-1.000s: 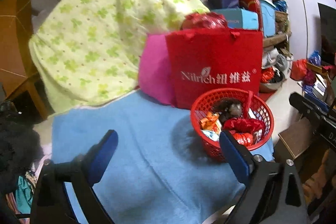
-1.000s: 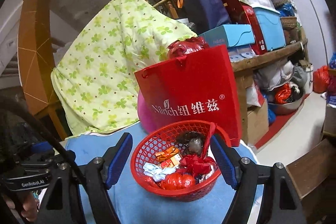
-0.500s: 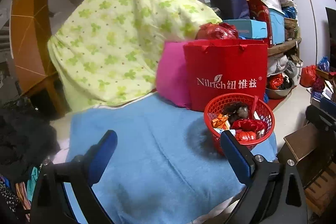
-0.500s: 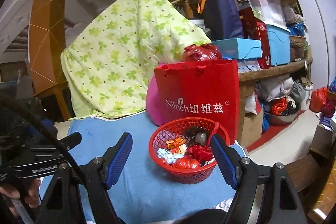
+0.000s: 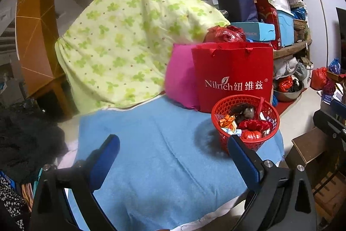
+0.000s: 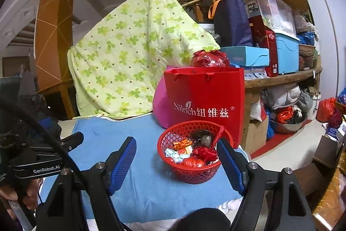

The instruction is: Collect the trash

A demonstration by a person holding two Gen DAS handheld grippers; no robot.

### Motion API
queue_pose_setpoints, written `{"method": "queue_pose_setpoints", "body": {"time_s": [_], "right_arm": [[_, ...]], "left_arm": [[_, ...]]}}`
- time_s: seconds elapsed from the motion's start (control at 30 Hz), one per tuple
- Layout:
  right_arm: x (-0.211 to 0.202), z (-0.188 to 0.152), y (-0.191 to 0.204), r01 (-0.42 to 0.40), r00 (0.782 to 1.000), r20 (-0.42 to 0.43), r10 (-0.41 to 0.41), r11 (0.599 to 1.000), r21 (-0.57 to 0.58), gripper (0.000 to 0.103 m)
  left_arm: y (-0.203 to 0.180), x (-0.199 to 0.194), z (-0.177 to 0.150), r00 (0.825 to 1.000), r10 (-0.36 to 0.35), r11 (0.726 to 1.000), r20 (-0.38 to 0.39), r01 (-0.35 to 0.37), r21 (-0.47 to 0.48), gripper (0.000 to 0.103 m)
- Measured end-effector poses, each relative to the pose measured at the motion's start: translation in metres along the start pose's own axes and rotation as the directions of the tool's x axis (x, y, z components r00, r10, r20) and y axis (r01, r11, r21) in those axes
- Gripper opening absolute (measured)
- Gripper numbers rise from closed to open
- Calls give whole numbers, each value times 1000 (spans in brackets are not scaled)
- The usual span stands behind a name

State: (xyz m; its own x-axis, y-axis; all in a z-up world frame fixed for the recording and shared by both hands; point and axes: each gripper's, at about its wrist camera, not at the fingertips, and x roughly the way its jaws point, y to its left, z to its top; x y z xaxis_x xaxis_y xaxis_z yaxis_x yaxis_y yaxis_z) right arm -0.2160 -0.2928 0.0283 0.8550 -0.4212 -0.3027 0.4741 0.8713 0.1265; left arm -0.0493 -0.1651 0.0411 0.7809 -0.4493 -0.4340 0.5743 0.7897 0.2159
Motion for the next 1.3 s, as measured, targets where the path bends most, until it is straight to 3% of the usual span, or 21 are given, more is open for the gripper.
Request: {"method": "queue_pose_setpoints", "body": {"time_s": [0.4,0.83,1.3], "right_arm": [[-15,0,8,18,1000,18,-17,999,-28,82],[-11,0,-10,59,998,-13,-58,997,40,82],[-5,5,0,81,997,-10,-81,997,15,84]], "left_arm": [[-1,-23,-8,1000,-4,1000,5,4,-5,100],[-6,-25,-6,1000,-9,1000,1,9,-2,100],[-7,-23,-6,1000,-8,1000,-5,8,-8,100]]}}
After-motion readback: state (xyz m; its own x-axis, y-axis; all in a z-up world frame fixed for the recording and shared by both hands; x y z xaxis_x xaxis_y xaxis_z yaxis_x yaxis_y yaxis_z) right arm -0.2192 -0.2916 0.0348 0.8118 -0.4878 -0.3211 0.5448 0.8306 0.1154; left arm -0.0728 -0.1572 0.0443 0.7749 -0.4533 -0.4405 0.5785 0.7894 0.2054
